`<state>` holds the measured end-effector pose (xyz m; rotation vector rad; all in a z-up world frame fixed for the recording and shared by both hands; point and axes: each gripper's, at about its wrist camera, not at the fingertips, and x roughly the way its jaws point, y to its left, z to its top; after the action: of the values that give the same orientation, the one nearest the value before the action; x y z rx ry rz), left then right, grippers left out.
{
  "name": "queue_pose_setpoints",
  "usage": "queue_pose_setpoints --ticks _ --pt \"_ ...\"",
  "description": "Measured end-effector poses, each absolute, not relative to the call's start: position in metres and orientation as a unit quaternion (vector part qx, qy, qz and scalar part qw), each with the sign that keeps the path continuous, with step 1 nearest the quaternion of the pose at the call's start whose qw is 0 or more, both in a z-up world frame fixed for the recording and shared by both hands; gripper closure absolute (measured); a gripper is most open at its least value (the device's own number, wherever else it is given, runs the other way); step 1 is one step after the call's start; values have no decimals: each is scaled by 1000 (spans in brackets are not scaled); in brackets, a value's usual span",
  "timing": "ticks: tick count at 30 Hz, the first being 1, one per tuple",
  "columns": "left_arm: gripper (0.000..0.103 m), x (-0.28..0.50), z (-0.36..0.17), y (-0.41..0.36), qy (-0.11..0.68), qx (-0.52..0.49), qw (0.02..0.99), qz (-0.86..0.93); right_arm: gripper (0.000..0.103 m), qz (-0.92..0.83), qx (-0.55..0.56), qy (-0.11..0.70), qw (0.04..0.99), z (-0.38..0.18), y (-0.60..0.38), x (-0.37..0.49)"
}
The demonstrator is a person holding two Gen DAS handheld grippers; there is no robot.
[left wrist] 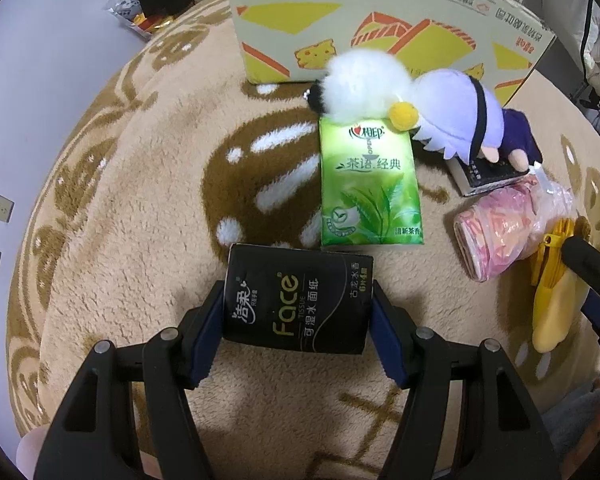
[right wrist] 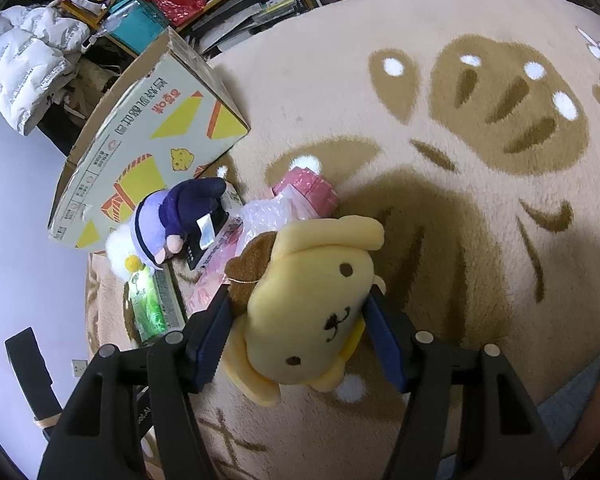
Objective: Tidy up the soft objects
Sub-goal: 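Lift the tissue pack and yellow dog and carry both over the box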
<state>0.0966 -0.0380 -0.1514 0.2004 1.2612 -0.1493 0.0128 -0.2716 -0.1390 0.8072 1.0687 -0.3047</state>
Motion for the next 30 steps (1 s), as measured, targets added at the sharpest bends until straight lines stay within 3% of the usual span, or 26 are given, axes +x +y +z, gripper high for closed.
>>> queue_pose_setpoints --ticks 17,30 --pt "38 83 -104 -9 520 40 852 -30 34 -85 300 433 846 -93 -246 28" --pt "38 98 -46 -4 440 71 895 -22 34 -61 264 382 883 -52 -249 51"
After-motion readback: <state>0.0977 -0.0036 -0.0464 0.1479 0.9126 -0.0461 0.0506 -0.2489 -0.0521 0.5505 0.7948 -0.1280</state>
